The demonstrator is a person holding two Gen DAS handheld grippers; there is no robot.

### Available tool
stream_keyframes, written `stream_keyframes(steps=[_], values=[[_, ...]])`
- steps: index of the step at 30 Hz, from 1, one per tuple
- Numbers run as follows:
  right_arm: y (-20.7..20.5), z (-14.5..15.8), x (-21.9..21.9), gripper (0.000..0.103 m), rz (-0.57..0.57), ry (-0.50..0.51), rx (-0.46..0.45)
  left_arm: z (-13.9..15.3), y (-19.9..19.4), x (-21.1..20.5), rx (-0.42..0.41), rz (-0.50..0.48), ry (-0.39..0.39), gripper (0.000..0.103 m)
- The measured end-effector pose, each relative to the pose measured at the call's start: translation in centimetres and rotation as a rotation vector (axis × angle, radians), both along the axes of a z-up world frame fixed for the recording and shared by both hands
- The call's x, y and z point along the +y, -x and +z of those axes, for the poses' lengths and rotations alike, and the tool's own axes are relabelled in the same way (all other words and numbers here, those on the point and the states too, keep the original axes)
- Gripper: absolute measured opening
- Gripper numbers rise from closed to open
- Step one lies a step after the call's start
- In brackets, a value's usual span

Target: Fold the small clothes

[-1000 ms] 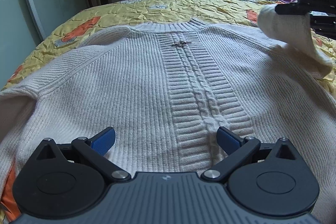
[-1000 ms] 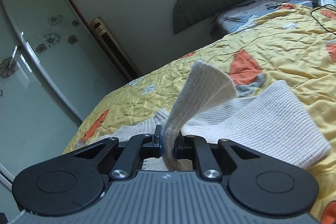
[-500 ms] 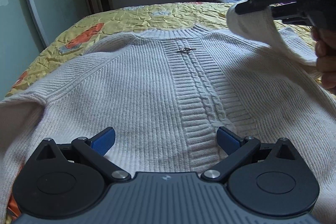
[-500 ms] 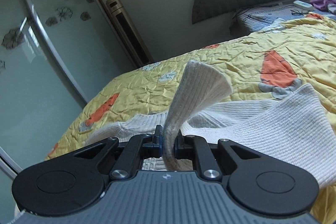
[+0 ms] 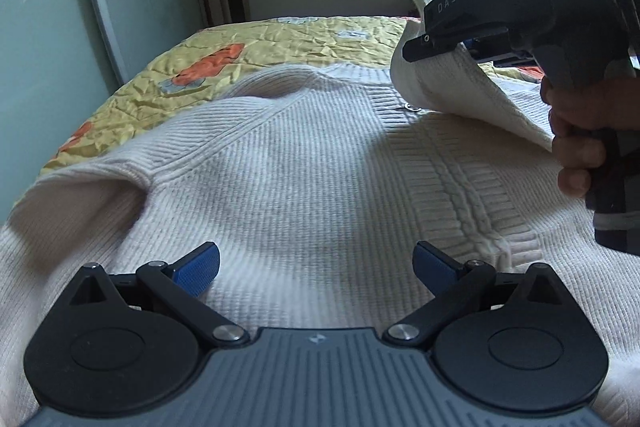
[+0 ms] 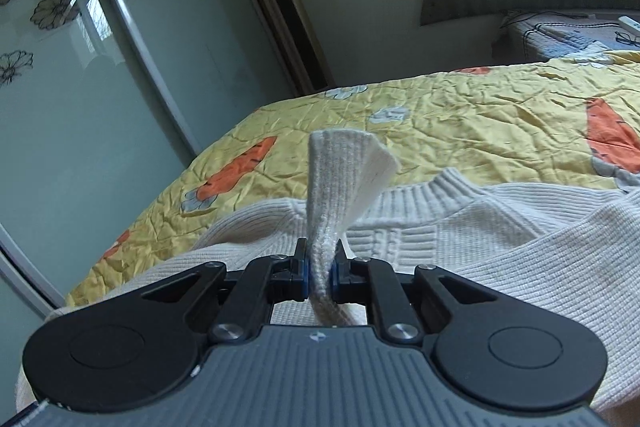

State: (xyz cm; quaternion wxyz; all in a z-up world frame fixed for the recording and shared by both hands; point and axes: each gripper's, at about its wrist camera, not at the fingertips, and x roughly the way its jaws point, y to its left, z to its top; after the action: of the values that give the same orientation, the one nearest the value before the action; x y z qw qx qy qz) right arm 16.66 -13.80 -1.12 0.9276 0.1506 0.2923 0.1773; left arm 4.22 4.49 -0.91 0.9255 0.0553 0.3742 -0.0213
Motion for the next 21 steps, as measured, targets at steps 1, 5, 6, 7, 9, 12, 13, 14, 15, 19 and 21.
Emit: stream_keyframes(steps=[1, 5, 6, 7, 9, 12, 13, 14, 15, 19, 21], values=[[-0.1, -0.1, 0.4, 0.015, 0.005, 0.003, 0.002, 0.0, 0.0, 0.3, 0.001, 0.005, 0.002, 0.103], [-0.6, -0.7, 2.1, 0.015, 0.025, 0.022, 0.012, 0.0, 0.1, 1.2, 0.001, 0.025, 0.007, 0.103], [-0.7, -1.0, 2.6, 0.015, 0.03, 0.034, 0.018, 0.0, 0.1, 1.6, 0.002, 0.03, 0.01, 0.103], [-0.9, -1.4, 3.0, 0.016, 0.039, 0.042, 0.031, 0.0, 0.1, 1.9, 0.004, 0.036, 0.014, 0.103], [-1.2, -2.3, 3.6, 0.016, 0.068, 0.052, 0.064, 0.1, 0.3, 2.7, 0.006, 0.048, 0.031, 0.103], [-1.5, -3.5, 4.8, 0.019, 0.107, 0.082, 0.103, 0.4, 0.8, 4.8, -0.002, 0.098, 0.084, 0.103], [-1.5, -3.8, 5.0, 0.023, 0.118, 0.088, 0.118, 0.5, 0.9, 5.6, -0.006, 0.123, 0.105, 0.103], [-1.7, -4.1, 5.4, 0.025, 0.133, 0.092, 0.137, 0.7, 1.1, 6.5, -0.011, 0.149, 0.126, 0.103], [-1.6, -4.2, 5.6, 0.039, 0.143, 0.094, 0.143, 0.8, 1.3, 7.4, -0.017, 0.175, 0.146, 0.103], [-0.1, -2.7, 7.8, 0.049, 0.188, 0.164, 0.056, 1.1, 1.9, 11.1, -0.019, 0.288, 0.219, 0.103], [1.0, -1.4, 9.5, 0.053, 0.234, 0.216, -0.028, 1.3, 2.4, 13.0, -0.02, 0.349, 0.264, 0.103]])
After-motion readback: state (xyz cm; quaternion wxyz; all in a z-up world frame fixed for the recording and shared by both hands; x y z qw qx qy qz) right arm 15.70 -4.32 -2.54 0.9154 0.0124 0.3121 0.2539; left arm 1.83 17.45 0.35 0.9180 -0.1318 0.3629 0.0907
